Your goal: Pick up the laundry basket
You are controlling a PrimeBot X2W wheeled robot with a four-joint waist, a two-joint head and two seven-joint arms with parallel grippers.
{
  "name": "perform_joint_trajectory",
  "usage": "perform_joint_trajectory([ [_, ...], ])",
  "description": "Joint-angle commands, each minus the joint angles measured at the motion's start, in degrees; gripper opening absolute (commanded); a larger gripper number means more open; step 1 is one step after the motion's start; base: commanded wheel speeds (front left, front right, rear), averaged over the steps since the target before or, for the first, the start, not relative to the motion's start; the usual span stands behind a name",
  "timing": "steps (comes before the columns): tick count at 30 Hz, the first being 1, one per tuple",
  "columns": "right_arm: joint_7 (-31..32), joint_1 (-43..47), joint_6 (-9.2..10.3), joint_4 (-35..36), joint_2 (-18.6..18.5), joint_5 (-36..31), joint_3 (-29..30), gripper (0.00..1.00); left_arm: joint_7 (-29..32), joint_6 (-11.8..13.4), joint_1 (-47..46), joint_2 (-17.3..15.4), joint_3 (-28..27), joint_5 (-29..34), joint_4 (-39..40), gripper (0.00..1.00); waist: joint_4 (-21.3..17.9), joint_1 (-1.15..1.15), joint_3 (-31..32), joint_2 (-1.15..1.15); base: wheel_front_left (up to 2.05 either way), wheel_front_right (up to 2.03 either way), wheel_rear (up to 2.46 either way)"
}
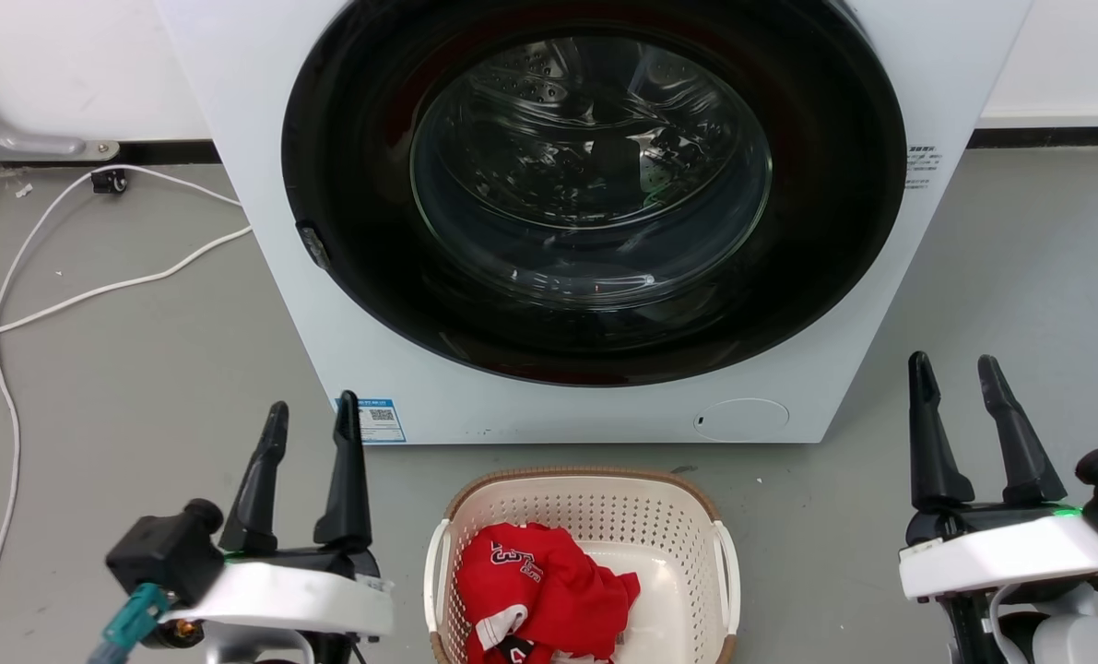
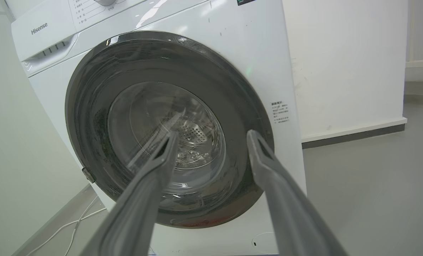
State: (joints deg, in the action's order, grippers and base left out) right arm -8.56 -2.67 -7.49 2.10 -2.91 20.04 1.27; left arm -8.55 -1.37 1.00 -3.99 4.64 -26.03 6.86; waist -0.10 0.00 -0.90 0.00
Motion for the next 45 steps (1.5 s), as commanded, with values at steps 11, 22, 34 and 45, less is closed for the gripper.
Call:
perform_joint_trajectory([
  [11,-1.95,0.75,0.00,-2.78,-0.05,-8.29,-0.27,1.00,-1.91,2.63,0.57,-2.68,4.94,7.01,-1.86,1.00,-0.16,0.00,0.31,0.00,0.00,0.00,0.00],
  [22,-3.33,0.78,0.00,-4.49,-0.03,-15.50,-0.77,1.00,-3.35,3.42,0.90,-3.88,7.83,12.05,-3.05,1.00,-0.36,0.00,0.38,0.00,0.00,0.00,0.00],
  [34,-4.70,1.44,0.01,-5.51,0.00,-16.00,-1.58,1.00,-4.70,1.41,1.90,-3.28,8.92,15.26,-4.97,1.00,-0.59,0.00,0.13,0.00,0.00,0.00,0.00],
  [45,-5.86,0.71,0.01,-8.69,0.02,-13.56,-2.42,1.00,-5.94,-0.21,2.83,-1.48,6.72,19.49,-7.57,1.00,-0.77,0.00,-0.07,0.00,0.00,0.00,0.00],
])
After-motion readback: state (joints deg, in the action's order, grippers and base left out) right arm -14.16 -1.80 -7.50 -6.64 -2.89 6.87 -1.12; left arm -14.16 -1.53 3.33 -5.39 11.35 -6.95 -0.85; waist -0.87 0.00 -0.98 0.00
